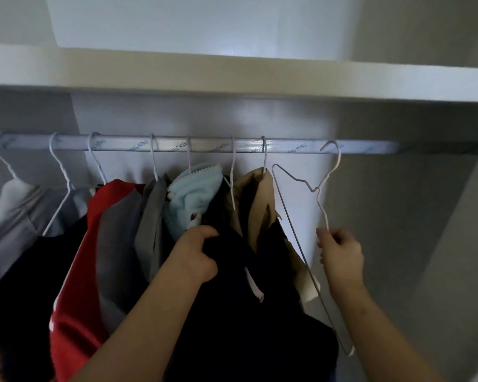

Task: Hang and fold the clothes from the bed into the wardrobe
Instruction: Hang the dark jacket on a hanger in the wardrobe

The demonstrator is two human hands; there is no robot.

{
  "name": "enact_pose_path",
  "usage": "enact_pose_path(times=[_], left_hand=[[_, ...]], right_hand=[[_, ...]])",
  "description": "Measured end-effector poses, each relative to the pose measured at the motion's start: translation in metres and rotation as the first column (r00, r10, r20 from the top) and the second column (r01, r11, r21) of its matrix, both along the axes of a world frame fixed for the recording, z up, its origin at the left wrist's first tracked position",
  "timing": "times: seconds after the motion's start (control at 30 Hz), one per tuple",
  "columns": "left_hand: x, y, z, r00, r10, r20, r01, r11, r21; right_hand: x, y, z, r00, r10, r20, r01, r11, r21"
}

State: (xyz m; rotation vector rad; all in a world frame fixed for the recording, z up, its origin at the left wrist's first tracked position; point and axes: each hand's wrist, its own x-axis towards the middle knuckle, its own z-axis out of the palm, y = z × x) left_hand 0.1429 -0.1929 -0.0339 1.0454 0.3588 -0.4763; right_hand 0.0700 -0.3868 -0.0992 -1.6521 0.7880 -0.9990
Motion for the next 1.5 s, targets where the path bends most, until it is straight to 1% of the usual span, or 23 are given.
enact_pose_path(times=[0.03,0.07,0.1,0.13,0.17,0.2,0.23,0.27,0.33,0.4,0.5,0.63,0.7,0.8,0.9,1.03,1.13,1.2,1.27,1.33,1.4,1.47,1.5], left_hand=[[-0.009,0.007,-0.002,0.999,0.034,0.018,-0.035,0.998,0.055],[-0.014,0.014,-0.003,0.999,0.023,0.044,-0.027,0.995,0.091],[-0.019,0.022,-0.004,0.998,-0.007,0.069,0.005,1.000,0.031],[-0.022,0.029,-0.005,1.000,-0.004,0.008,0.004,0.999,-0.046],[-0.026,0.034,-0.008,0.999,-0.045,-0.013,0.043,0.994,-0.101],[-0.035,0.041,-0.010,0.995,-0.102,-0.005,0.102,0.994,-0.046],[-0.044,0.051,-0.009,0.988,-0.141,-0.070,0.130,0.982,-0.134],[-0.049,0.060,-0.013,0.980,-0.169,-0.101,0.151,0.974,-0.169],[-0.060,0.077,-0.020,0.980,-0.190,-0.066,0.181,0.975,-0.126],[-0.076,0.097,-0.021,0.977,-0.205,-0.053,0.200,0.976,-0.081],[-0.100,0.125,-0.022,0.974,-0.223,-0.040,0.223,0.975,-0.020],[-0.131,0.161,-0.027,0.976,-0.214,-0.038,0.213,0.977,-0.015],[-0.151,0.175,-0.032,0.974,-0.224,-0.031,0.225,0.974,0.012],[-0.186,0.190,-0.040,0.974,-0.228,-0.009,0.228,0.973,0.040],[-0.221,0.199,-0.049,0.977,-0.214,-0.009,0.214,0.974,0.077],[-0.263,0.214,-0.066,0.969,-0.244,0.035,0.234,0.956,0.176],[-0.288,0.229,-0.074,0.967,-0.225,0.122,0.184,0.943,0.279],[-0.305,0.241,-0.076,0.949,-0.215,0.232,0.128,0.932,0.340],[-0.316,0.251,-0.074,0.927,-0.223,0.301,0.090,0.913,0.398],[-0.323,0.262,-0.071,0.910,-0.254,0.327,0.083,0.885,0.457],[-0.331,0.270,-0.066,0.892,-0.319,0.321,0.124,0.855,0.503],[-0.340,0.275,-0.066,0.851,-0.410,0.328,0.165,0.802,0.574],[-0.345,0.277,-0.067,0.821,-0.451,0.348,0.158,0.767,0.622]], right_hand=[[-0.008,0.008,-0.003,1.000,-0.006,0.012,0.006,1.000,0.017],[-0.016,0.016,-0.006,1.000,-0.021,0.023,0.020,0.999,0.033],[-0.025,0.024,-0.011,0.998,-0.040,0.040,0.038,0.998,0.050],[-0.035,0.034,-0.017,0.996,-0.057,0.069,0.052,0.996,0.068],[-0.046,0.044,-0.024,0.992,-0.065,0.105,0.056,0.995,0.085],[-0.058,0.056,-0.032,0.989,-0.063,0.137,0.049,0.994,0.101],[-0.070,0.068,-0.040,0.986,-0.056,0.156,0.037,0.992,0.121],[-0.083,0.080,-0.047,0.985,-0.046,0.164,0.021,0.988,0.151],[-0.106,0.100,-0.060,0.985,-0.056,0.163,0.019,0.975,0.222],[-0.126,0.118,-0.071,0.987,-0.119,0.112,0.086,0.961,0.262],[-0.157,0.145,-0.084,0.971,-0.237,-0.014,0.233,0.944,0.234],[-0.193,0.176,-0.086,0.955,-0.292,-0.051,0.294,0.919,0.264],[-0.209,0.188,-0.083,0.964,-0.262,-0.040,0.262,0.924,0.278],[-0.238,0.212,-0.080,0.978,-0.193,0.076,0.161,0.939,0.303],[-0.288,0.238,-0.086,0.976,-0.127,0.178,0.068,0.951,0.303],[-0.370,0.264,-0.094,0.953,-0.025,0.302,-0.068,0.954,0.292],[-0.414,0.281,-0.092,0.938,0.037,0.344,-0.150,0.940,0.308],[-0.438,0.292,-0.092,0.949,0.101,0.299,-0.188,0.942,0.277],[-0.461,0.301,-0.093,0.962,0.196,0.190,-0.230,0.957,0.178],[-0.485,0.308,-0.092,0.952,0.289,0.097,-0.301,0.942,0.147],[-0.505,0.317,-0.090,0.933,0.358,0.028,-0.359,0.923,0.143],[-0.520,0.325,-0.089,0.925,0.378,-0.028,-0.370,0.916,0.154],[-0.526,0.328,-0.088,0.926,0.376,-0.045,-0.364,0.916,0.167]])
